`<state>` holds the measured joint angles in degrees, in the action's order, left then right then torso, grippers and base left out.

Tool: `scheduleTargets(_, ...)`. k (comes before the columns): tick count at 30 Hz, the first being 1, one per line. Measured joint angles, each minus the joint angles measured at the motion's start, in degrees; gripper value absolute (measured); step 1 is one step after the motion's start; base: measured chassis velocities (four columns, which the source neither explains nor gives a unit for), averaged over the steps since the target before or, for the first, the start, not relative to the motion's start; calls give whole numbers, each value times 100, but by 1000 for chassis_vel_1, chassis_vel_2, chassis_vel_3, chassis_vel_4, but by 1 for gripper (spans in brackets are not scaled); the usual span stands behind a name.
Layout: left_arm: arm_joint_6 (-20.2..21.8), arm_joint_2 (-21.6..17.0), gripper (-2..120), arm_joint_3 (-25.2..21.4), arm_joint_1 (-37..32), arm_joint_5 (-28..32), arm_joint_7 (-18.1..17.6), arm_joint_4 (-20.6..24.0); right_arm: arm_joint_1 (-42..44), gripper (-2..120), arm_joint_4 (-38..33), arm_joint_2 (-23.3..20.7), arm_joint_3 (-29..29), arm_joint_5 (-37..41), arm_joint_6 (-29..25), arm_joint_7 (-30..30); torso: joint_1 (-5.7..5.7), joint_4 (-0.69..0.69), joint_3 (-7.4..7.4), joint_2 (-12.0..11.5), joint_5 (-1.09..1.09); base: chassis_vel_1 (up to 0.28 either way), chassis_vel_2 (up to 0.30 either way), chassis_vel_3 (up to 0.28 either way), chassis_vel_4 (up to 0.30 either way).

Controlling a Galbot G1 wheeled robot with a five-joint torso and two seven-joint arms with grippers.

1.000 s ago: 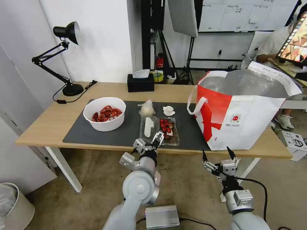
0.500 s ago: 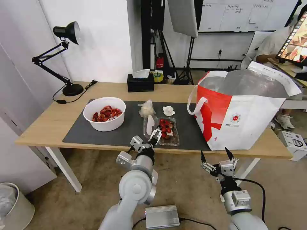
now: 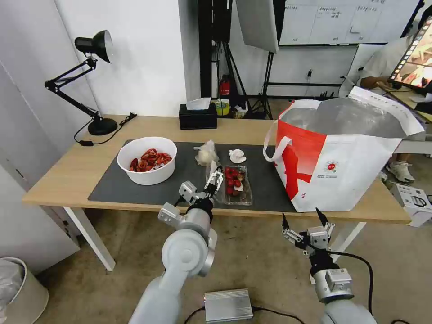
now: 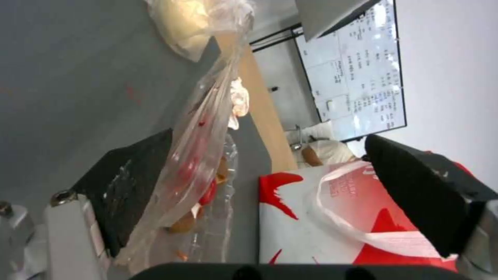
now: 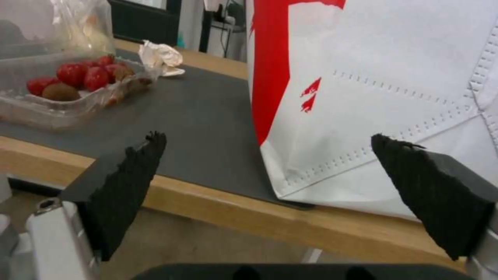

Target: Pick up the trash from the table and place it into the takeout bag.

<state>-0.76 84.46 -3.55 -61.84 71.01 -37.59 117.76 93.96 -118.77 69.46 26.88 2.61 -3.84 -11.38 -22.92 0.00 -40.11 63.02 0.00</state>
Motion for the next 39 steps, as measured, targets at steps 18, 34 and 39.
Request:
scheduleTargets(18, 9, 93, 100, 280, 119, 48, 44, 1, 26, 100, 20, 38, 23, -7, 0, -7, 0, 0, 0, 0, 0, 0, 0, 0, 0)
scheduleTargets(34, 22, 158, 100, 551, 257, 63, 51, -123, 34, 100, -5, 73, 68, -1, 0, -14, 0, 0, 0, 0, 0, 0, 0, 0, 0)
scheduleTargets(39, 27, 179, 100, 636, 314, 55, 51, -178, 84, 100, -36, 88, 85, 17, 0, -24, 0, 0, 0, 0, 0, 0, 0, 0, 0)
